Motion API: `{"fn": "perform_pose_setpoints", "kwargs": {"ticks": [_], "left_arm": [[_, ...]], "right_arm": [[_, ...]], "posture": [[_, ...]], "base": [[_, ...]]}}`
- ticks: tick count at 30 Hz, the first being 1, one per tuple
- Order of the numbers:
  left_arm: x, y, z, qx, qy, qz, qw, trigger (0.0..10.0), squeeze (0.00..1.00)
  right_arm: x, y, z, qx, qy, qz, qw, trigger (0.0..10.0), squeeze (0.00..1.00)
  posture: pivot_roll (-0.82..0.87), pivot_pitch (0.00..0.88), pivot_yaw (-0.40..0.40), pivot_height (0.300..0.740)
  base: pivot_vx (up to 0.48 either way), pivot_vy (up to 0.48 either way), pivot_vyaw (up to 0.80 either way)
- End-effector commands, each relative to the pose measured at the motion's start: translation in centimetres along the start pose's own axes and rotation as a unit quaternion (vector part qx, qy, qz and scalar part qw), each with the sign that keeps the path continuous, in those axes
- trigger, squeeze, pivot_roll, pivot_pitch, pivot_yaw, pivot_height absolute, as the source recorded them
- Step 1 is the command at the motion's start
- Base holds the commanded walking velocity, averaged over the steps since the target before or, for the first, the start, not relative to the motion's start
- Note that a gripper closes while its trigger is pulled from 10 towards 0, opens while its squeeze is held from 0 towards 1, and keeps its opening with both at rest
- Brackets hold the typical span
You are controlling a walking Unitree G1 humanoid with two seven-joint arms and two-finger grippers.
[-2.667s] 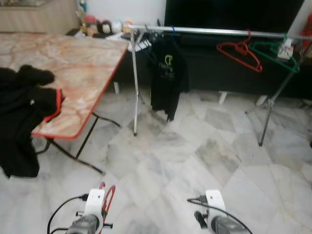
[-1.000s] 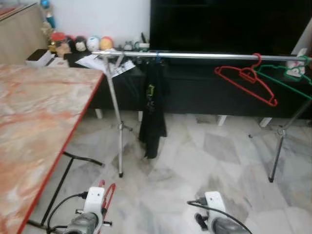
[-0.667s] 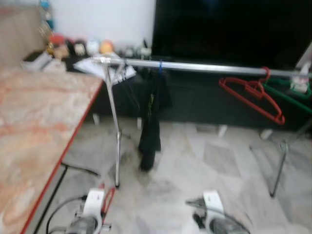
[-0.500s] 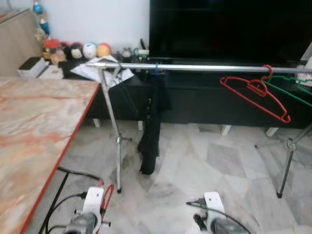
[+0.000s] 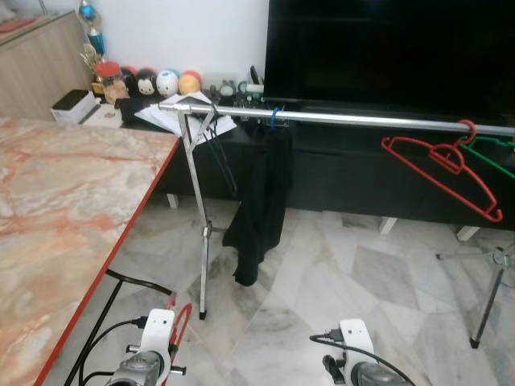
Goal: Hang hanger
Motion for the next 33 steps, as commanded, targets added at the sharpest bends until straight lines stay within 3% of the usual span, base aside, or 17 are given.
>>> {"fn": "perform_pose_setpoints", "kwargs": {"ticks": [1,33], "left_arm": [[-0.26,-0.07,0.03,0.005,-0.004,0.013,1.000,10.0,0.00],[-0.35,0.04,0.05,0.006,-0.007,0.015,1.000,10.0,0.00]], "right_arm": [[-0.33,0.05,-0.03,0.001,-0.004,-0.004,1.000,10.0,0.00],[-0.40,0.13,-0.04,0.002,-0.002,-0.010,1.000,10.0,0.00]], "posture": [[0.03,0.000,-0.019,0.740],[0.03,0.000,-0.022,0.740]], "base": [[0.000,-0.356,0.00],[0.000,-0.356,0.00]]}}
Point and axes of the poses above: a point about 5 cm out from each wrist's last joint towards the gripper, its own z axis pointing out of the wrist towards the gripper, its own y axis along the axis of the wrist's last joint, x = y × z, the point moved 5 cm from there along z, pointing out of the wrist towards the gripper, and after that the axes turned 5 degrees about -z, right-handed, at the moved point
